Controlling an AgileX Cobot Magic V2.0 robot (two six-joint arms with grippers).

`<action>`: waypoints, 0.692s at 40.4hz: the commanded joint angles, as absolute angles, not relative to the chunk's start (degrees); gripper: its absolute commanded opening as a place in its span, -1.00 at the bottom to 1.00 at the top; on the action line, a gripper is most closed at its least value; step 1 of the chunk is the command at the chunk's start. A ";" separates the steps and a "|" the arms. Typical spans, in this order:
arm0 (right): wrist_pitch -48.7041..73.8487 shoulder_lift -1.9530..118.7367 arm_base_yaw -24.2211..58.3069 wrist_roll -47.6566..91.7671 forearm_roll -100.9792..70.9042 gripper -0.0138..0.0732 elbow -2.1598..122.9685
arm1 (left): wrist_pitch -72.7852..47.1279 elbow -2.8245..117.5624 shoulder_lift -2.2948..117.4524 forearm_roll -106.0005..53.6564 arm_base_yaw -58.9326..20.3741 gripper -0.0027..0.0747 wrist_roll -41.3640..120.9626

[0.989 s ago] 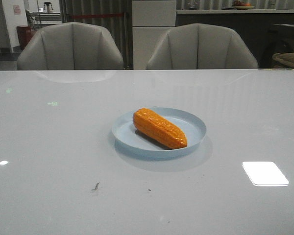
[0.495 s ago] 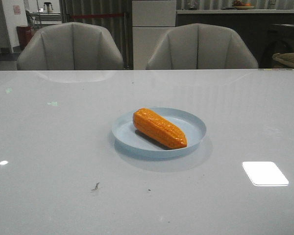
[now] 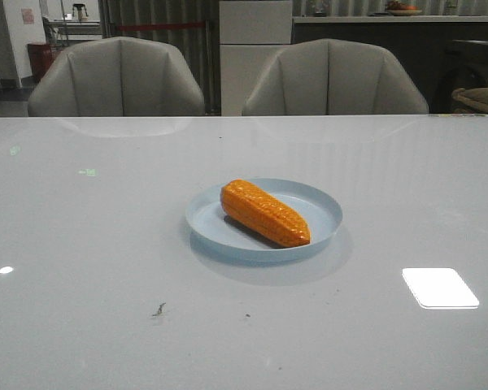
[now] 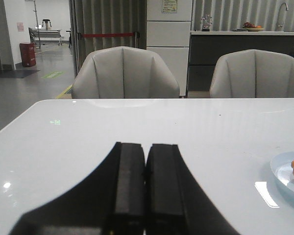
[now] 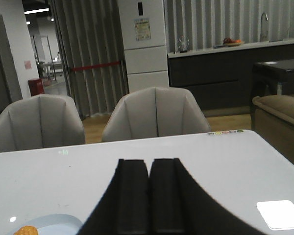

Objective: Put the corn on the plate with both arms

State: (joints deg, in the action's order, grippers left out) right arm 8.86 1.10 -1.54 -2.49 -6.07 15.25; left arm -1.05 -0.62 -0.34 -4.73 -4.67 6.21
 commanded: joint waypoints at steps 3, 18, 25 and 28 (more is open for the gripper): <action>-2.08 -2.09 -1.81 -2.47 -6.40 -0.58 8.00 | 3.73 -2.81 -1.65 -5.19 -4.60 -0.69 5.58; 0.31 -1.99 -1.79 -2.47 -6.40 -0.58 -0.39 | 3.73 -2.81 -1.56 -5.19 -4.60 -0.69 5.58; 0.38 -1.99 -1.79 -2.47 -6.40 -0.58 -0.39 | 3.73 -2.81 -1.56 -5.19 -4.60 -0.69 5.58; 0.38 -1.99 -1.79 -2.47 -6.40 -0.58 -0.39 | 3.73 -2.81 -1.56 -5.19 -4.60 -0.69 5.58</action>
